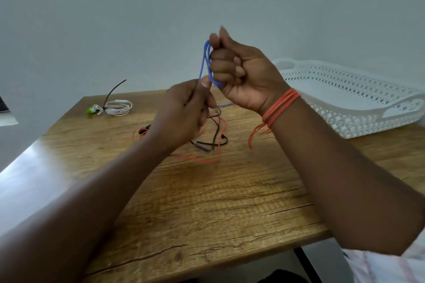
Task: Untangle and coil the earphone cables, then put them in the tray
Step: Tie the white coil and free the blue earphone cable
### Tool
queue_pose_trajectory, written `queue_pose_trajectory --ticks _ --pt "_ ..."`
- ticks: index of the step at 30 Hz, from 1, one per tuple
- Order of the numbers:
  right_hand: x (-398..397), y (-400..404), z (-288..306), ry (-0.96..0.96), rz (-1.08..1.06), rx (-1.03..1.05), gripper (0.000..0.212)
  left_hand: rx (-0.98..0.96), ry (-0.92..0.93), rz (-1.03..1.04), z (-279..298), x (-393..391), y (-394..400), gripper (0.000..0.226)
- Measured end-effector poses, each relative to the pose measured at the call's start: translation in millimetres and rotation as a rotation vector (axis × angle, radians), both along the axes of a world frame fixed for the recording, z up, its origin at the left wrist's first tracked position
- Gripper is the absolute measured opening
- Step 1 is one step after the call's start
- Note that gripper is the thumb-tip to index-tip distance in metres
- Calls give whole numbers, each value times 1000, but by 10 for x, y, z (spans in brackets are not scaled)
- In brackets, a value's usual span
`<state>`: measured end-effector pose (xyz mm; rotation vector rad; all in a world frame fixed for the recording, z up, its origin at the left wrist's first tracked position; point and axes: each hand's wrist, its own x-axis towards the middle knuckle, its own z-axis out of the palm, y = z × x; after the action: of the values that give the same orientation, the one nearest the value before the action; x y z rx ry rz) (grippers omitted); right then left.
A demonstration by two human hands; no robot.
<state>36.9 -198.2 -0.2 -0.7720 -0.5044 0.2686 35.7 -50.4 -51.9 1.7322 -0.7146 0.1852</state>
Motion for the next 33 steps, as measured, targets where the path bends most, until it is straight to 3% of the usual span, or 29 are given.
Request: queue_pose_trajectory --ticks 4,7,9,12,15,19,22,26,33 --pt "52 36 -18 -15 -255 172 26 5 145 -93 -52 -49 -120 41" --pt "95 97 -74 -86 -487 88 20 159 63 -83 -127 -17 -100 36" --pt "127 127 -116 -190 -737 -140 16 246 -54 -19 -135 9 -74 30" --pt "197 151 -225 -481 -1205 -638 22 375 -268 153 -82 68 -7 22" --pt "214 151 -298 -714 -1348 -1000 19 477 -446 336 10 118 100 19" --pt "225 189 -319 -694 -1165 -1310 17 531 -542 494 106 185 254 23" --pt "180 238 -306 -530 -906 -1458 22 594 -612 520 101 216 305 25" --pt "79 79 -219 -182 -471 -1283 38 562 -646 528 122 252 333 25" --pt "-52 -69 -116 -106 -61 -851 37 412 -553 429 48 352 384 23"
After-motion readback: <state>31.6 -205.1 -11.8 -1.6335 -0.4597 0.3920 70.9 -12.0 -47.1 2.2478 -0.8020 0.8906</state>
